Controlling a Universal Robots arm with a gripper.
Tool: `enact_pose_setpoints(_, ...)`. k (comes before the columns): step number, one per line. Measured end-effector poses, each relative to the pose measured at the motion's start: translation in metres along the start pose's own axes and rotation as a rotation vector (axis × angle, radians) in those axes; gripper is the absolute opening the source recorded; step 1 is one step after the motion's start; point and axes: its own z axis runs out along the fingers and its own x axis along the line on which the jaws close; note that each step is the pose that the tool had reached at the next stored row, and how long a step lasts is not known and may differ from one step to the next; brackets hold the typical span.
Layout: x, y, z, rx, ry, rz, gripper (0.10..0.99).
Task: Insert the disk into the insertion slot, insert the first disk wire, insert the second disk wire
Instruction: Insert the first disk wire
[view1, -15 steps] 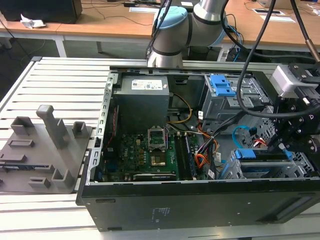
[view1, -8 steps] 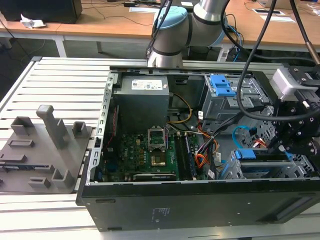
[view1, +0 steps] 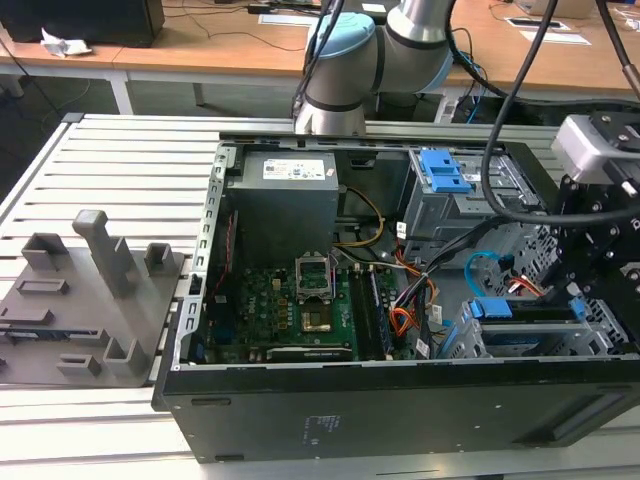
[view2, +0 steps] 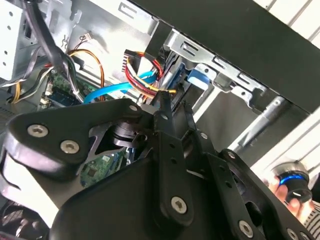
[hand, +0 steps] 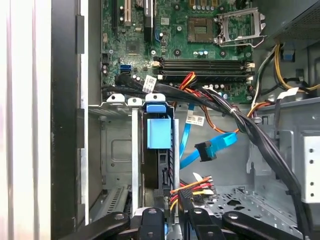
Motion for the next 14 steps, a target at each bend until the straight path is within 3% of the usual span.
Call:
enact_pose_setpoints(4,-0.0008,0.0005,-0.0123,0.000,0.0004,0.000,0.114)
enact_pose_setpoints(7,-0.0011,0.0008,-0.0189,0.000,0.0004,0.000,0.106)
enact_pose_setpoints(9,-0.0010,0.0044,-0.0190,0.001,0.0006,0.000,0.106)
enact_pose_setpoints(11,-0.0006,0.0177,-0.0183,0.005,0.0002,0.000,0.106)
enact_pose_setpoints(14,-0.0007,0.0179,-0.0183,0.005,0.0003,0.000,0.106)
